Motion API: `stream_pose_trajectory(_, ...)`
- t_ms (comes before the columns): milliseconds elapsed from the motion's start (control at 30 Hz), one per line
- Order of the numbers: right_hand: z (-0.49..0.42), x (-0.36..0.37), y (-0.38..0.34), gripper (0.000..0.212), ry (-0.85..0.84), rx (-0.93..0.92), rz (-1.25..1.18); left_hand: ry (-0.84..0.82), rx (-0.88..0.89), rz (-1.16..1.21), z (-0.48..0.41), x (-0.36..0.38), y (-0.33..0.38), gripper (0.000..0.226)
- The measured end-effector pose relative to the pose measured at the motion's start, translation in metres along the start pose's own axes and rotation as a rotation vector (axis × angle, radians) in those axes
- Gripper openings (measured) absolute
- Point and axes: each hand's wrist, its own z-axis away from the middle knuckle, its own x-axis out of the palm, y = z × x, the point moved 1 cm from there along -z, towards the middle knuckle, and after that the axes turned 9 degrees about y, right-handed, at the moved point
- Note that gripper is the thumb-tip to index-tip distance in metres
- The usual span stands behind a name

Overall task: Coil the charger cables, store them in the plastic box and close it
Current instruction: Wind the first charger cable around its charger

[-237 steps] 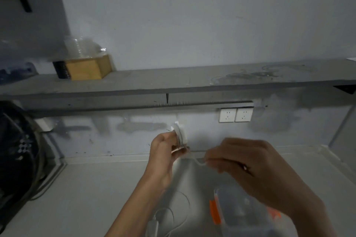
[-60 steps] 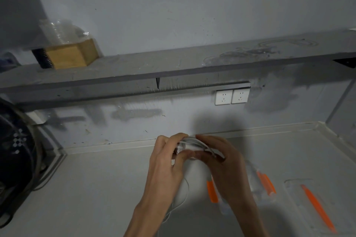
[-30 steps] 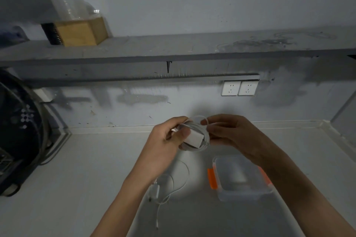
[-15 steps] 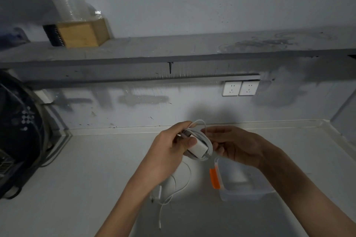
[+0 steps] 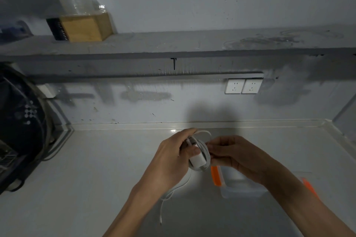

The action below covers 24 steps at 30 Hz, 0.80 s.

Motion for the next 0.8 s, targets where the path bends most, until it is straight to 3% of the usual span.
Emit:
stream_pose_trajectory(100, 0.005, 0.008, 0.007, 0.032, 0.026, 0.016, -0.107, 0.021, 0.002, 0.021, 0.008, 0.009, -0.004, 0.041)
stream_pose_trajectory(200, 0.006, 0.021, 0.019, 0.027, 0.062, 0.061, -0.275, 0.069, -0.034, 0.087, 0.016, 0.016, -0.009, 0.046)
stream_pose_trajectory(400, 0.015, 0.040, 0.014, 0.008, 0.043, 0.086, -0.302, -0.032, -0.290, 0.608, 0.023, -0.008, -0.013, 0.047)
stream_pose_trajectory(500, 0.020, 0.048, 0.008, 0.006, 0.028, 0.122, -0.326, -0.041, -0.312, 0.850, 0.026, -0.015, -0.010, 0.047)
stream_pose_trajectory(633, 0.024, 0.056, 0.001, 0.010, 0.062, 0.085, -0.369, -0.024, -0.246, 0.926, 0.029, -0.021, -0.008, 0.065)
stream_pose_trajectory(800, 0.031, 0.059, -0.012, 0.007, 0.044, -0.022, -0.243, 0.016, -0.196, 0.880, 0.035, -0.026, -0.006, 0.070)
